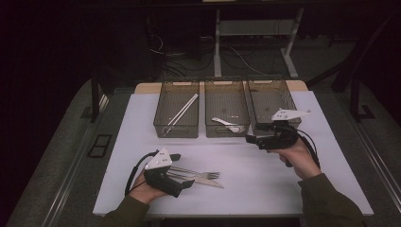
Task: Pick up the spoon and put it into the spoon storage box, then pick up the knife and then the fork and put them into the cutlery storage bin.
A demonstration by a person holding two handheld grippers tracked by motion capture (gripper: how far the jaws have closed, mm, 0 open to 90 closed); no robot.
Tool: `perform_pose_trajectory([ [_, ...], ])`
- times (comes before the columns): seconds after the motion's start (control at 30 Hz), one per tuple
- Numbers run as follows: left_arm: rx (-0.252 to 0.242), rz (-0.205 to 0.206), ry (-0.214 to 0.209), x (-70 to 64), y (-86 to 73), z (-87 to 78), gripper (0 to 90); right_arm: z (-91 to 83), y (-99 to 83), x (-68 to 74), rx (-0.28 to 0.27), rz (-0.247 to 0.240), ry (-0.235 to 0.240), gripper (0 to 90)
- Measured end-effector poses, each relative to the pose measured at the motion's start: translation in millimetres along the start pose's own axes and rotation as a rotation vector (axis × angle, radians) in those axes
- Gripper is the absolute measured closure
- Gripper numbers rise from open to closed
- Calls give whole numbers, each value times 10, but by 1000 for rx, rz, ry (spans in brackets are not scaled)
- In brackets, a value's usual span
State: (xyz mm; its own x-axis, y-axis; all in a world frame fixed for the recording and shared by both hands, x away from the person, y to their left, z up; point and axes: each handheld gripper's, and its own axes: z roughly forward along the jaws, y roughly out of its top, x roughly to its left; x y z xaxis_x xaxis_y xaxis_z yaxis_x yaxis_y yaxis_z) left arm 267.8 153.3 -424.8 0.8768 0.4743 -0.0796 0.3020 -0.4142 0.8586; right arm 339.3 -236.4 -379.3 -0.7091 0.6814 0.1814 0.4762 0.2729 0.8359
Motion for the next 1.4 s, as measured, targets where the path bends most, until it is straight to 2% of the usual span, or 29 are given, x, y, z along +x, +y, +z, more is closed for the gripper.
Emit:
perform_pose_trajectory([
  [0.27, 1, 4, 0, 2, 5, -11, 0, -128, -265, 46, -11, 17, -25, 205],
  [0.5, 4, 7, 0, 3, 4, -15, 0, -253, -474, 47, -15, 16, -47, 194],
  [0.83, 3, 7, 2, 1, 8, -11, 0, -399, -752, 51, -20, 24, -103, 185],
  [1.27, 1, 7, 10, -3, 15, -28, 0, -605, -1047, 65, -9, 67, -104, 183],
  [1.4, 4, 9, 10, -3, 14, -24, 0, -665, -1111, 61, -5, 66, -111, 183],
])
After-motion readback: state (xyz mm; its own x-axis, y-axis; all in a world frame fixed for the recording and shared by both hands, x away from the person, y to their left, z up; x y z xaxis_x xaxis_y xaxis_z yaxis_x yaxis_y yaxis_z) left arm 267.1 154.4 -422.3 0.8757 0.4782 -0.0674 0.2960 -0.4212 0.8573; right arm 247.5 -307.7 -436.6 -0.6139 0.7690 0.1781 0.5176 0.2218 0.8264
